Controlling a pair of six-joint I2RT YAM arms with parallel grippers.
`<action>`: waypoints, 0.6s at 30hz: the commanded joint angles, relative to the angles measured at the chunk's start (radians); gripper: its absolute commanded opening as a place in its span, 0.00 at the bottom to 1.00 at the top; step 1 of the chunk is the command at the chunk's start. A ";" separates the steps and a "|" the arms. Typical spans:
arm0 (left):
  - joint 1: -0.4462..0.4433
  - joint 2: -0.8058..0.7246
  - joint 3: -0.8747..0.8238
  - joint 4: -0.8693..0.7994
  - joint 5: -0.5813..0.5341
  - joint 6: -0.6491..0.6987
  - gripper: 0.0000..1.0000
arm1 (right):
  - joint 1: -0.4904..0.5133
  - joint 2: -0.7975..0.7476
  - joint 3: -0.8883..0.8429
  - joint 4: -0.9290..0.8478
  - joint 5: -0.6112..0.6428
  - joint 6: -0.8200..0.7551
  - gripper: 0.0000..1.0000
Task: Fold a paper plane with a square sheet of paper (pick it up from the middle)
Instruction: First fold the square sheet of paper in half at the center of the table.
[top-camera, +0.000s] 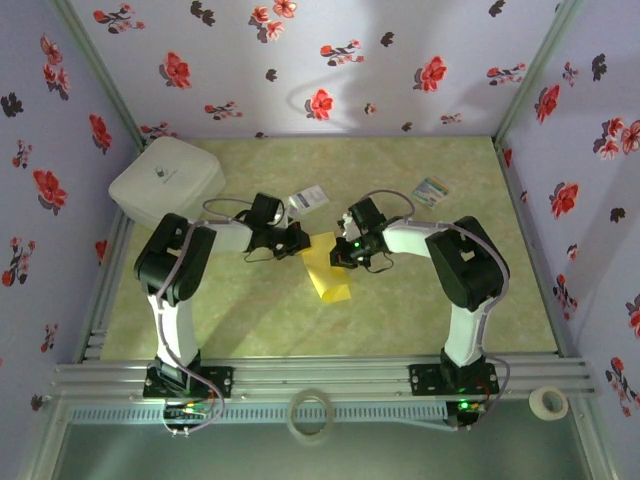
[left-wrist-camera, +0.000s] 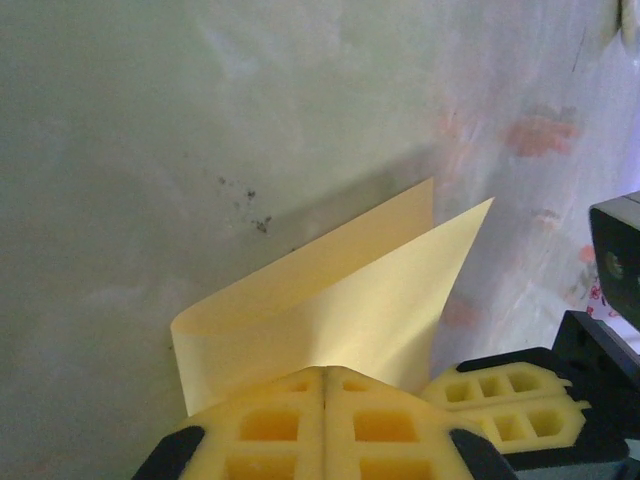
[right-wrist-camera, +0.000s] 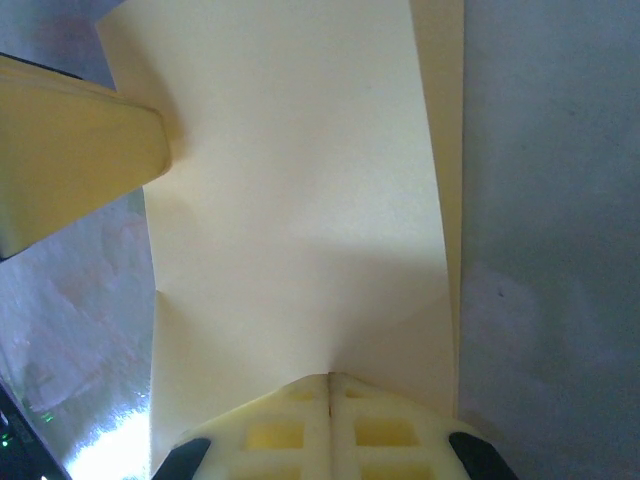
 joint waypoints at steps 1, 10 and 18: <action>0.008 0.049 0.030 -0.045 -0.021 0.044 0.00 | -0.008 0.050 -0.053 -0.121 0.131 -0.008 0.00; 0.044 0.053 0.058 -0.134 -0.152 0.049 0.00 | -0.008 0.049 -0.053 -0.121 0.129 -0.009 0.00; 0.060 0.069 0.140 -0.242 -0.233 0.030 0.00 | -0.008 0.049 -0.057 -0.119 0.130 -0.008 0.00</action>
